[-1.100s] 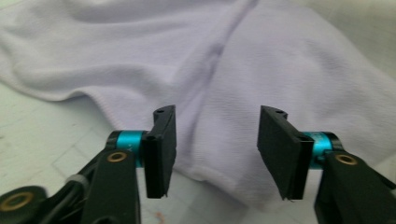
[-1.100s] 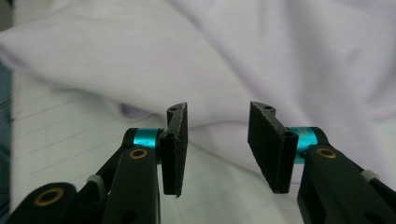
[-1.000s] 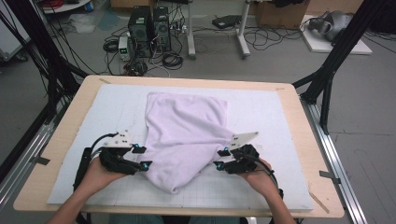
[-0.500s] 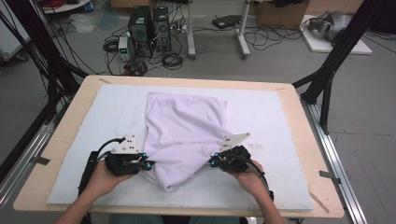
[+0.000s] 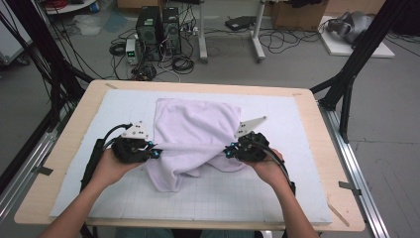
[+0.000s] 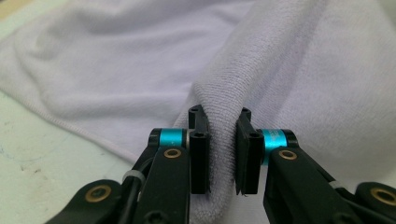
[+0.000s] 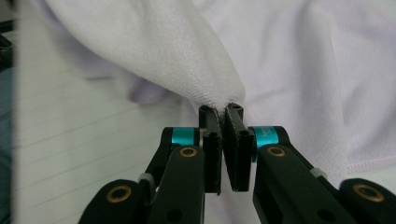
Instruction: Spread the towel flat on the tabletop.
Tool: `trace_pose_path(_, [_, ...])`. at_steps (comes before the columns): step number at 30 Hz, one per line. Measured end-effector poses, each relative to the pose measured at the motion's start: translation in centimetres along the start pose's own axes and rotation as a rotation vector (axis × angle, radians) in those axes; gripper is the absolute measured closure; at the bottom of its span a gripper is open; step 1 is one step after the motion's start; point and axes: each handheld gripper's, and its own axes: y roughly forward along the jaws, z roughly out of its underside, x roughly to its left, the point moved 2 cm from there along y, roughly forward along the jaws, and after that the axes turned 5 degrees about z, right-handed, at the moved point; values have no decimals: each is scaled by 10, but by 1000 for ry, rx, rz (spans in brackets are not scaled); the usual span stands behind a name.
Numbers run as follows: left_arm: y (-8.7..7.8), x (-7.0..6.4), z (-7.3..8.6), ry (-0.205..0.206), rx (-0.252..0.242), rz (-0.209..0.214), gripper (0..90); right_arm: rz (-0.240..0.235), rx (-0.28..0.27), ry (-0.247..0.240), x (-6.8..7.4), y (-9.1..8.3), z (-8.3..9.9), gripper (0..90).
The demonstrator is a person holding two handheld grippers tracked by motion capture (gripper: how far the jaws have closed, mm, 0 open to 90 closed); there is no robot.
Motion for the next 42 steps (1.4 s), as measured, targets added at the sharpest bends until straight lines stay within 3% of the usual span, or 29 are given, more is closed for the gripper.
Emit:
trace_pose_path(3, [22,22,5,-54,30,-11,781,0,47,62,-21,30,5,864])
trace_pose_path(6, [43,36,11,-86,59,-16,770,9,54,110,-36,50,9,862])
trace_pose_path(10, [44,43,12,-122,39,-13,704,8,58,152,-43,65,13,849])
trace_pose_path(13, [30,42,11,-129,25,-35,613,40,43,146,-41,59,11,729])
trace_pose_path(16, [7,37,8,-132,-41,-45,553,56,-6,137,-36,42,7,668])
trace_pose_path(19, [-11,29,6,-131,-89,-46,502,57,-63,103,-24,23,2,664])
trace_pose_path(23, [-22,9,10,-80,-79,-30,475,41,-113,37,0,9,0,666])
trace_pose_path(26, [-17,-6,20,-59,-67,2,495,15,-92,17,15,18,6,664])
trace_pose_path(27, [-13,-10,23,-46,-42,16,507,10,-71,7,18,24,8,656])
trace_pose_path(30, [3,-20,35,-31,3,29,512,-1,11,8,20,45,12,629])
trace_pose_path(32, [15,-22,41,-28,32,29,513,28,43,-6,19,57,13,629])
trace_pose_path(34, [28,-24,44,-21,61,31,579,37,66,-3,17,66,13,647])
trace_pose_path(37, [31,-23,44,-13,41,27,767,54,61,-12,16,72,13,743])
trace_pose_path(39, [29,-22,44,-15,38,31,845,52,61,-24,15,71,13,824])
trace_pose_path(42, [18,-21,44,-23,2,28,867,20,52,-28,14,62,13,841])
